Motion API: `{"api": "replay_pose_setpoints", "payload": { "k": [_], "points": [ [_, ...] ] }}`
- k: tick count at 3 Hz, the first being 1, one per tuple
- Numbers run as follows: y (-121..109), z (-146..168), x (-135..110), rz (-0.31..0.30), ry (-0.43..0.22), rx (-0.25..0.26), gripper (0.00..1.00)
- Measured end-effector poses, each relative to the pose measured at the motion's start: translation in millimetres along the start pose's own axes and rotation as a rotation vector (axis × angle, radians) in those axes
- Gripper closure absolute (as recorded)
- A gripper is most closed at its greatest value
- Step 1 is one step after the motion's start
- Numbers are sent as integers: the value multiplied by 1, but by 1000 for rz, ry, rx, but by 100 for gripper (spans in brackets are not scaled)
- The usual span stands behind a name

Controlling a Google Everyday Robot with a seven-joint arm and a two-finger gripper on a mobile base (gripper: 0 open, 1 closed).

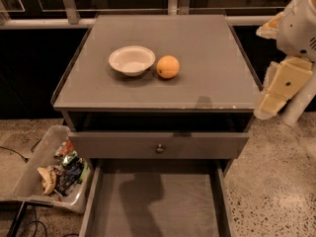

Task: Place orange into middle drawer

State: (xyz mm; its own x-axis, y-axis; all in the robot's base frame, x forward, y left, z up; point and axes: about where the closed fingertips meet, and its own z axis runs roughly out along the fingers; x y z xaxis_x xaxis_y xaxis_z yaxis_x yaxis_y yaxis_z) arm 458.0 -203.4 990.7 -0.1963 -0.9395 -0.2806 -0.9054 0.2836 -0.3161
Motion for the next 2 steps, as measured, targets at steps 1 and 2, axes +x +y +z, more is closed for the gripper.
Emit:
{"api": "replay_pose_setpoints", "payload": {
  "k": [1,2],
  "points": [
    [-13,2,-14,13,-96,35,0],
    [-27,9,-27,52,-238,22,0]
  ]
}}
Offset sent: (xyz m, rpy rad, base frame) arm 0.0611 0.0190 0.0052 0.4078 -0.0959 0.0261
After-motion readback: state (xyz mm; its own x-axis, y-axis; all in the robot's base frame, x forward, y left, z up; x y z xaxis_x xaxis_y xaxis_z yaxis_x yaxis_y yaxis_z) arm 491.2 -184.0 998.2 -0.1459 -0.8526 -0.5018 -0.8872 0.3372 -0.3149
